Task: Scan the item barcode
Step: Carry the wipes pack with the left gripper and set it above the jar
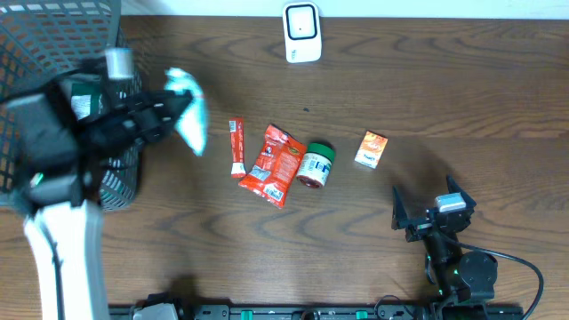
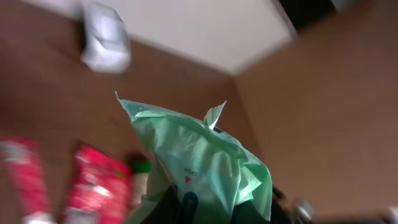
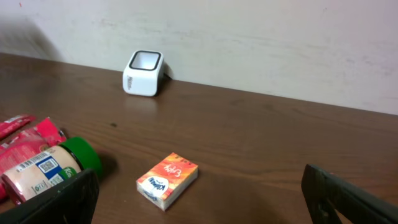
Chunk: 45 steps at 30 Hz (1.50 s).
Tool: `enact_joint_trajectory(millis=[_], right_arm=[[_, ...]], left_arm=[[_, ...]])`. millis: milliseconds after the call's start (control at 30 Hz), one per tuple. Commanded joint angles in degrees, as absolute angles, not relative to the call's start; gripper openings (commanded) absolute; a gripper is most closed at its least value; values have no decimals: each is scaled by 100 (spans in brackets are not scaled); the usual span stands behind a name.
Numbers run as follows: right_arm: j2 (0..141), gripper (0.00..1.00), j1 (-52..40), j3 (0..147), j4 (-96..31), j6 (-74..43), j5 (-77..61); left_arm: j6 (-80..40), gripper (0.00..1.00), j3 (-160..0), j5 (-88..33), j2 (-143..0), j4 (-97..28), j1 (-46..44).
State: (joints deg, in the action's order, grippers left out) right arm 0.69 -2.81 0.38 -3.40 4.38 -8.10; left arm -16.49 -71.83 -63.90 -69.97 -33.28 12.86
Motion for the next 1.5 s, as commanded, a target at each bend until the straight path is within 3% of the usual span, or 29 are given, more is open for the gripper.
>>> enact_joint_trajectory(millis=[0, 233, 767, 833, 900, 1167, 1233, 1267, 1333, 1367, 1467], right_arm=[[45, 99, -217, 32, -360, 388, -801], [45, 99, -217, 32, -360, 388, -801], [45, 99, -217, 32, -360, 388, -801], [45, 99, -217, 32, -360, 388, -801], [45, 99, -217, 32, -360, 388, -801], [45, 99, -217, 32, -360, 388, -801], [45, 99, -217, 32, -360, 388, -801], [45, 99, -217, 32, -360, 388, -801], [45, 99, -217, 32, -360, 388, -801], [45, 99, -217, 32, -360, 388, -801], [45, 99, -217, 32, -360, 388, -801]], left_arm=[[-1505, 7, -7260, -7290, -7813, -3332, 580], [-1055, 8, -7260, -7019, -9454, -3162, -399], [-1275, 8, -7262, -5677, -11813, -1658, -381], [-1275, 13, -7262, -5201, -11891, -1658, -381], [-1273, 24, -7262, -4722, -11907, -1656, -384], [-1278, 50, -7363, -4458, -11819, -1546, -327], [-1275, 50, -7395, -4263, -11679, -1546, -311], [-1275, 46, -7397, -4163, -11581, -1546, -311], [-1273, 14, -7397, -4086, -11450, -1551, -314], [-1273, 7, -7397, -4084, -11393, -1549, -314], [-1278, 7, -7404, -4088, -11244, -1531, -311]])
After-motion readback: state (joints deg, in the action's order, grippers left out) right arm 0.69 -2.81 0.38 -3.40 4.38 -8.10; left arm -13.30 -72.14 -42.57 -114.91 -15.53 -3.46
